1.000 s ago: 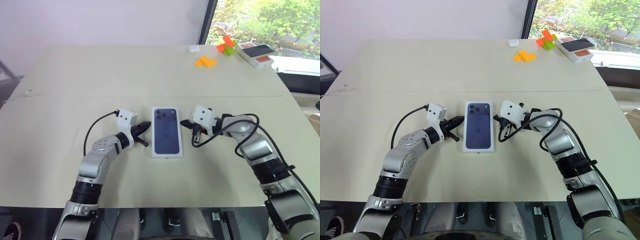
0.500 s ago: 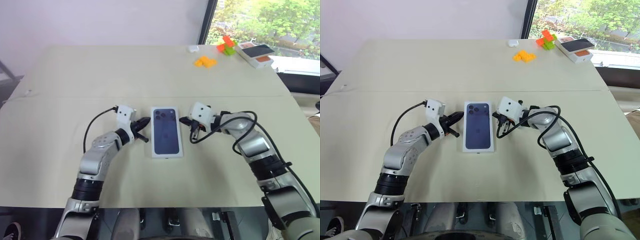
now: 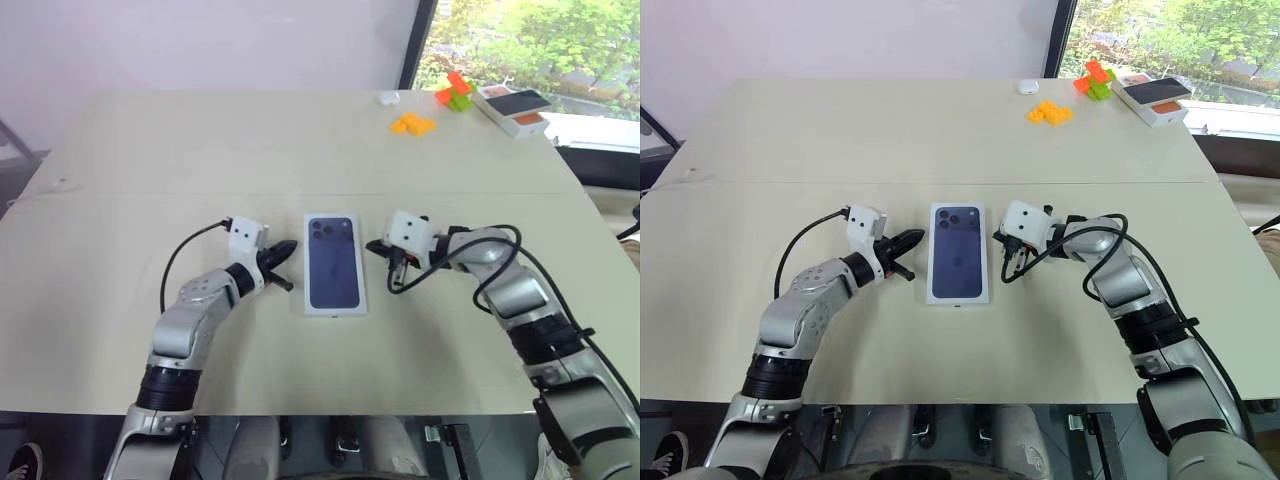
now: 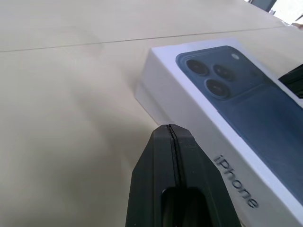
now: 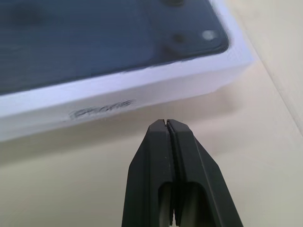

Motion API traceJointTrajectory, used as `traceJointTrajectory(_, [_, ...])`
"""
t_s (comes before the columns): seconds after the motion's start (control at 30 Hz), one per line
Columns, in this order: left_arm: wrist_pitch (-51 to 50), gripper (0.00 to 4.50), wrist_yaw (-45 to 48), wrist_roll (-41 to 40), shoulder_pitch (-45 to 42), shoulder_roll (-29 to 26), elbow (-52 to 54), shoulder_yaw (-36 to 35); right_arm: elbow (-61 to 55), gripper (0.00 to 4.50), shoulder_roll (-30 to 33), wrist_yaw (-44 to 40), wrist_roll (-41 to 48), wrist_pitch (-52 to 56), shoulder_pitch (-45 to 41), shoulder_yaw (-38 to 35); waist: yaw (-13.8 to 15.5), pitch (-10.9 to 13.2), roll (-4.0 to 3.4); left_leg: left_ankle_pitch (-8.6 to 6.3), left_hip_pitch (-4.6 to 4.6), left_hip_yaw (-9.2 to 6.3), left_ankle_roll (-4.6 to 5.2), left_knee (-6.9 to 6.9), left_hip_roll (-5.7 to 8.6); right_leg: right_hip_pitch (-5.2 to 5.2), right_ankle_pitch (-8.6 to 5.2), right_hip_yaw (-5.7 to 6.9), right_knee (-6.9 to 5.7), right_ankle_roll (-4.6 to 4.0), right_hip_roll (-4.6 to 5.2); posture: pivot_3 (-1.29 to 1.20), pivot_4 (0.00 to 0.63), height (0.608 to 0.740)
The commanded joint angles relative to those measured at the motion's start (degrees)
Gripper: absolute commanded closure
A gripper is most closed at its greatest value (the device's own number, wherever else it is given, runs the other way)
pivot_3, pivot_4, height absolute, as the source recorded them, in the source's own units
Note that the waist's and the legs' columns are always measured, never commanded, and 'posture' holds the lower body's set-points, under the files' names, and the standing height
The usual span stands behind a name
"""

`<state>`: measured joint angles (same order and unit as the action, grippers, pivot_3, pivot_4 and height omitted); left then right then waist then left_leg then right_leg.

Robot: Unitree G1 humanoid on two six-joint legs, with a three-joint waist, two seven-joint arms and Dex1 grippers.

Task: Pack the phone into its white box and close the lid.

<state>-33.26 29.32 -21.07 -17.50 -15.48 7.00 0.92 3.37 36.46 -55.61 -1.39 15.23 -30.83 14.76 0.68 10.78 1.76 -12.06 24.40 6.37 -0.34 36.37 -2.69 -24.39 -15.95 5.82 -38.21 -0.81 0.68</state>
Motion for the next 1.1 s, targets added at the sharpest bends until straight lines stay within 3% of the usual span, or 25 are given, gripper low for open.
traceJointTrajectory(0.03, [-1.96,4.5,0.89,-1.93,1.48,-1.16,5.39,-0.2,-6.04,4.43,1.65,-2.8,2.62,2.29,1.43,-1.33,-0.03,0.0,0.0,0.0,-0.01,0.0,0.0,0.0,0.0,0.0,0.0,0.0,0.0,0.01,0.0,0.0,0.15,0.737])
traceJointTrajectory(0.43, [-6.43,4.5,1.63,-4.68,5.47,-3.71,11.46,0.03,-13.33,4.43,5.77,-6.49,2.64,6.49,3.93,0.04,0.09,-0.01,0.0,0.0,-0.03,-0.01,0.0,0.05,0.0,0.03,-0.11,0.0,-0.05,0.19,0.01,0.0,0.15,0.737])
traceJointTrajectory(1.1, [-5.91,4.5,-0.23,-4.55,3.31,-0.26,10.06,0.33,-12.69,4.43,1.81,-3.84,3.3,9.74,0.36,-0.28,0.07,-0.01,0.01,0.0,-0.02,-0.01,0.0,0.08,0.0,0.04,-0.11,0.0,-0.05,0.18,0.0,0.0,0.15,0.737])
